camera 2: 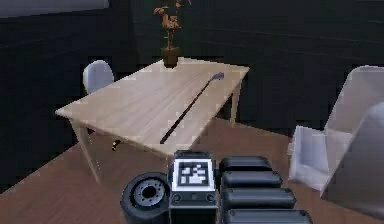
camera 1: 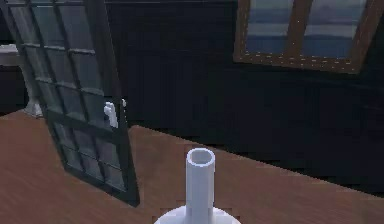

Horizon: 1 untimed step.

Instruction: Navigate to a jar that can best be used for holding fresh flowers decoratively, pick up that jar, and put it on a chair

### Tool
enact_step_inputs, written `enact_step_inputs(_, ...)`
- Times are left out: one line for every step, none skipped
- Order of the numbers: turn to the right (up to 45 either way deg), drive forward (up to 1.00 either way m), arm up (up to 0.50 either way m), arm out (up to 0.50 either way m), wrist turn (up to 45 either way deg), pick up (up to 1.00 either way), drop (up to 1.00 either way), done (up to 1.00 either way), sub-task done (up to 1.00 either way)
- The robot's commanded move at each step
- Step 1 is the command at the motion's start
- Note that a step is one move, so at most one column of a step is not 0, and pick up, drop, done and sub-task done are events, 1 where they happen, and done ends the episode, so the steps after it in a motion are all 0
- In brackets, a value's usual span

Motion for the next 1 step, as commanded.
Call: enact_step_inputs(24.0, 0.0, 0.0, 0.0, 0.0, 0.0, 0.0, 0.0, 0.0)
